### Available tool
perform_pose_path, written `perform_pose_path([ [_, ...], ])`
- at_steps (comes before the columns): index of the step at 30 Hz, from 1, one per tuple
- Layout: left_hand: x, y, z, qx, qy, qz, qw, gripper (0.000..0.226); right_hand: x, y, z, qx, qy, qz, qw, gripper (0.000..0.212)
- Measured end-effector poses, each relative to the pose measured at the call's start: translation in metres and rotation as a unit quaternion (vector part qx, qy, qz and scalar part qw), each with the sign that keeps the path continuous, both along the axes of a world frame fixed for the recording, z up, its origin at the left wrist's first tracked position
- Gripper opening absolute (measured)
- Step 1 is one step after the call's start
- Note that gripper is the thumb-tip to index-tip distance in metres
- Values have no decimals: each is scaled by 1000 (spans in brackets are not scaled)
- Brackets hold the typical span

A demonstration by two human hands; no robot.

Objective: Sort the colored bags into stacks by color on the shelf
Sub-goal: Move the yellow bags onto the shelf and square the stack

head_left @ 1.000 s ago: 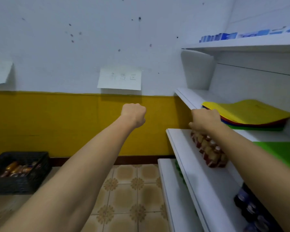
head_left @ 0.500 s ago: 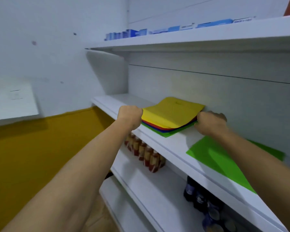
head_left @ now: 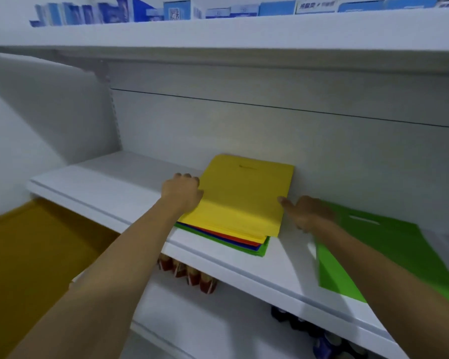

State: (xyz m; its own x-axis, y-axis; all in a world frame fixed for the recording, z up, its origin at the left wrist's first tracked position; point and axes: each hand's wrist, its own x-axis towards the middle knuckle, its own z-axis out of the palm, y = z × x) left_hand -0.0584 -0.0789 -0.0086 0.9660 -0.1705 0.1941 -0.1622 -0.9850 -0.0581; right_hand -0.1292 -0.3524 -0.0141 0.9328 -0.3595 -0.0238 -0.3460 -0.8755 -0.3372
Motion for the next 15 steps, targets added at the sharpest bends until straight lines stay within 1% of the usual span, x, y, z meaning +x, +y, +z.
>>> perform_pose_path([
  [2, 15, -1, -9, -33, 32, -31, 998, 47, 12, 5, -8, 56, 0, -17, 998, 75],
  [4, 25, -2, -18, -72, 62, -58, 994, 52, 24, 9, -17, 120, -15, -38, 992, 75],
  [6, 32, -3, -23, -110, 55, -71, 990, 54, 33, 12, -23, 166, -42, -58, 984, 63],
  [7, 35, -3, -23, -129, 45, -72, 988, 54, 36, 12, -25, 174, -55, -66, 981, 57],
  [10, 42, -1, -23, -183, 36, -63, 980, 50, 44, 11, -26, 162, -77, -96, 979, 43],
  [12, 46, -1, -23, -188, 39, -56, 980, 48, 46, 10, -21, 124, -109, -92, 982, 31],
  [13, 47, -1, -22, -185, 41, -53, 980, 49, 45, 9, -18, 94, -130, -86, 983, 31],
  [15, 46, -4, -21, -181, 41, -44, 982, 49, 43, 9, -12, 76, -173, -71, 979, 24],
])
